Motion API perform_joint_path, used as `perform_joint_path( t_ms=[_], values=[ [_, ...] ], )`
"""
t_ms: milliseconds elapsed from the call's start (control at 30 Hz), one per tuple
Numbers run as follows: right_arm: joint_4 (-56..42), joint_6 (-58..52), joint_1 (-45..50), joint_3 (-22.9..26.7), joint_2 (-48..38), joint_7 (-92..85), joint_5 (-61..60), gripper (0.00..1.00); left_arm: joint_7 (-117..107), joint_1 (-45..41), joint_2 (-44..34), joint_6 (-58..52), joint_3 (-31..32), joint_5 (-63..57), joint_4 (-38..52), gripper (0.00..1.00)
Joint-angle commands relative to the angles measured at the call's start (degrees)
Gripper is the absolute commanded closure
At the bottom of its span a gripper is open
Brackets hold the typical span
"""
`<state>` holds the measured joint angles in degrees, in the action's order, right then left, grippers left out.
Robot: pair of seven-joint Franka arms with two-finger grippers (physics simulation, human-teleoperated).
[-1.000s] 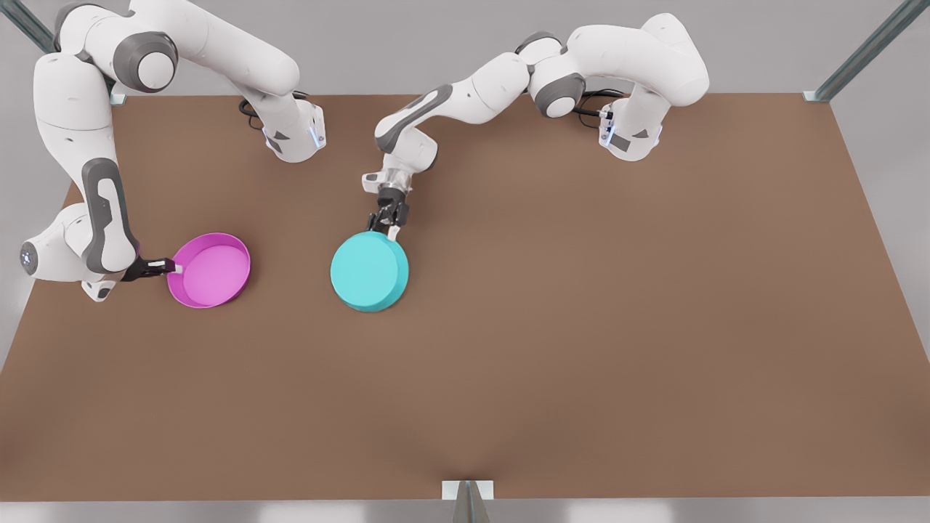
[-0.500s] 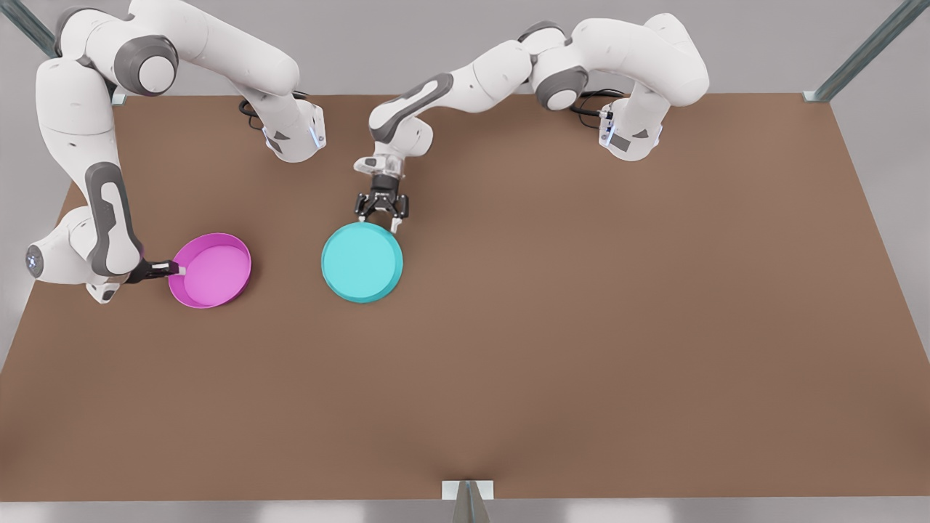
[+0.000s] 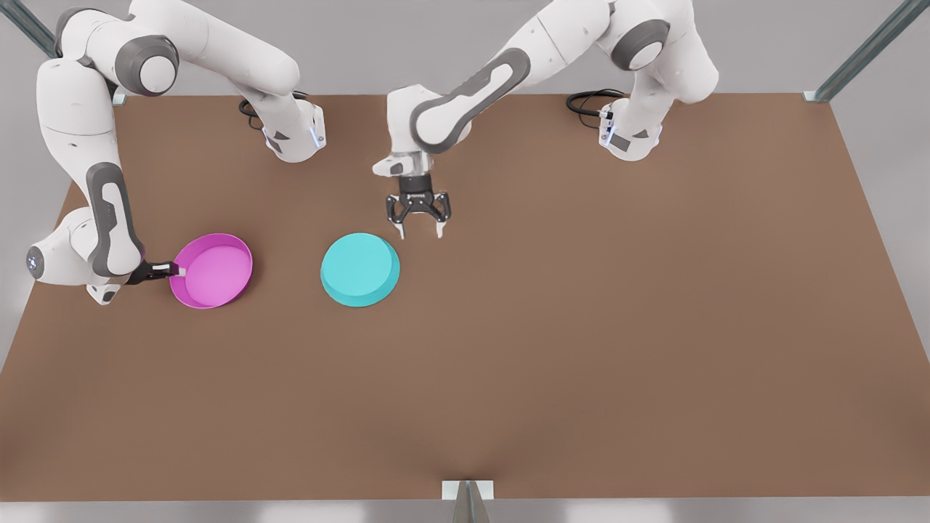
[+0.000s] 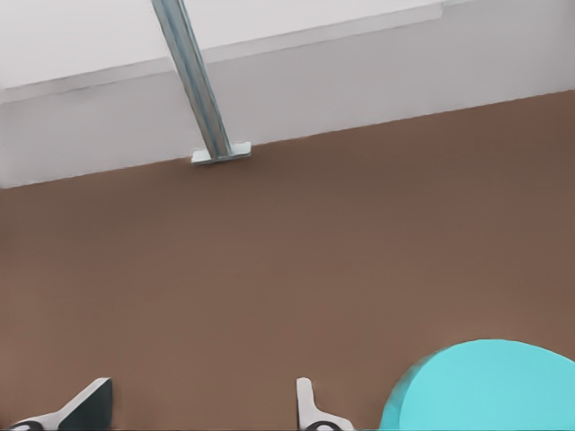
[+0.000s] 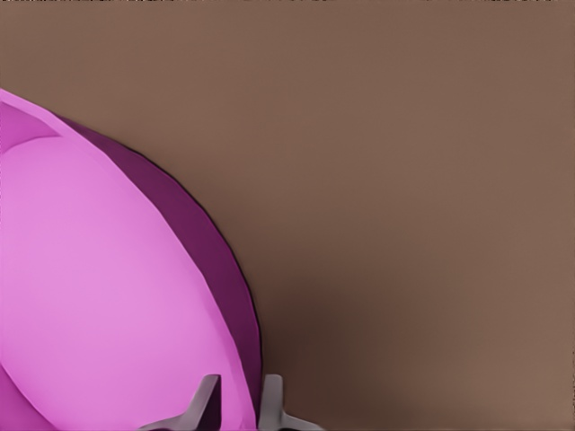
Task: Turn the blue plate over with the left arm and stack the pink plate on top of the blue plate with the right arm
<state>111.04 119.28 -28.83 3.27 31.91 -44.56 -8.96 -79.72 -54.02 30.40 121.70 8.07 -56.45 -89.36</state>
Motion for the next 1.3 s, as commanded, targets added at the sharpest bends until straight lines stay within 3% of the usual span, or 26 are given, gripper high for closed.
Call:
perform_joint_path(
  t_ms=[0,33,133,200,300,333,367,433,500,833,1033,1267],
  values=[
    [0.1,0.0,0.0,0.0,0.0,0.0,0.0,0.71,5.7,1.4,-1.4,-0.4,-0.1,22.8,-0.1,0.04],
    [0.1,0.0,0.0,0.0,0.0,0.0,0.0,0.72,21.2,7.9,-5.2,-1.1,-0.3,36.3,-0.1,0.04],
    [0.0,0.1,0.1,0.0,0.2,0.1,0.0,0.72,50.9,26.9,-16.9,-12.4,-0.9,52.7,0.1,0.01],
    [0.0,0.2,0.0,-0.4,0.4,0.3,-0.1,0.70,68.8,40.7,-24.1,-19.5,-3.3,57.3,0.3,0.00],
    [0.0,0.2,0.0,-0.4,0.6,0.2,-0.4,0.70,82.1,40.7,-28.9,-31.2,-18.7,57.2,0.1,0.03],
    [0.0,0.3,0.0,-0.4,0.6,0.3,-0.4,0.70,83.8,40.7,-28.8,-31.3,-21.0,57.2,0.2,0.01],
    [0.0,0.3,0.0,-0.4,0.6,0.2,-0.4,0.72,83.7,40.8,-27.7,-32.4,-20.7,57.2,0.7,0.01],
    [0.0,0.2,0.0,-0.4,0.6,0.2,-0.4,0.76,83.8,45.6,-19.5,-36.6,-17.6,62.0,11.8,0.01],
    [0.0,0.2,0.0,-0.4,0.6,0.0,-0.4,0.79,83.8,48.2,-18.2,-36.5,-14.5,62.2,13.3,0.01],
    [-0.4,-0.8,0.0,-1.5,-1.0,-0.4,-0.5,0.79,83.6,46.8,-18.0,-34.2,-14.2,61.5,13.0,0.01],
    [-3.1,-10.6,0.6,-3.0,-3.3,0.1,-2.6,0.79,83.1,46.8,-18.0,-34.2,-14.2,61.5,13.0,0.01],
    [-6.9,-14.9,23.8,-3.1,-5.4,11.0,-2.9,0.79,82.7,46.8,-17.8,-34.2,-13.9,61.5,12.6,0.01]
  ],
)
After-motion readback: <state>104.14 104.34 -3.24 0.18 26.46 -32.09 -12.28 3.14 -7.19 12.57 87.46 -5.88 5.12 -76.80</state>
